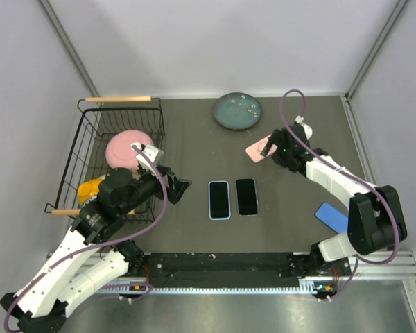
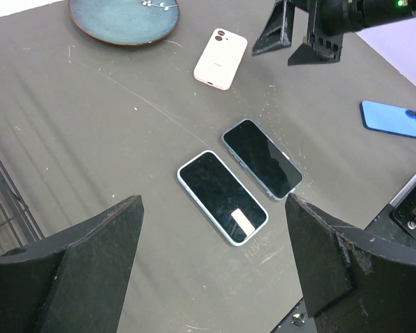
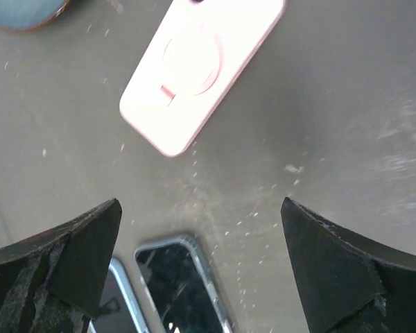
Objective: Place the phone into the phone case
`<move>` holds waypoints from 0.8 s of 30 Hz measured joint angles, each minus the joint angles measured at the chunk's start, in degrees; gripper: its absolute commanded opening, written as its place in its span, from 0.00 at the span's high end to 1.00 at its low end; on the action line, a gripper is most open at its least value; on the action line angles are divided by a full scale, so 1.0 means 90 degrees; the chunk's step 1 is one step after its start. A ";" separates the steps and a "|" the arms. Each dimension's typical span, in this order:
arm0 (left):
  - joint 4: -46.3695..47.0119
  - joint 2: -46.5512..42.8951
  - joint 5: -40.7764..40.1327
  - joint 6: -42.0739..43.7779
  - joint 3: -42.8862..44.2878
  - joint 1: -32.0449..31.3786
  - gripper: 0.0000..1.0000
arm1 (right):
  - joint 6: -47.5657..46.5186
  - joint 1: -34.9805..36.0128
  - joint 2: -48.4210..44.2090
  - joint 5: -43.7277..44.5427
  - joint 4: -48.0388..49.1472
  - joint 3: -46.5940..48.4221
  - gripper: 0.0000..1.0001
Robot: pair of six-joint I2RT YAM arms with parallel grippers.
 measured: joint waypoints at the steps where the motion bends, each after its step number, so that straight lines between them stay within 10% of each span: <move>1: -0.0002 0.0000 0.0000 0.0000 -0.0005 0.0000 0.12 | 0.0017 -0.0053 0.0041 0.0199 -0.0151 0.0131 0.01; 24: 0.0000 0.0002 -0.0002 0.0000 -0.0041 0.0000 0.12 | 0.2166 -0.0063 0.3968 0.1753 -0.2968 0.4753 0.02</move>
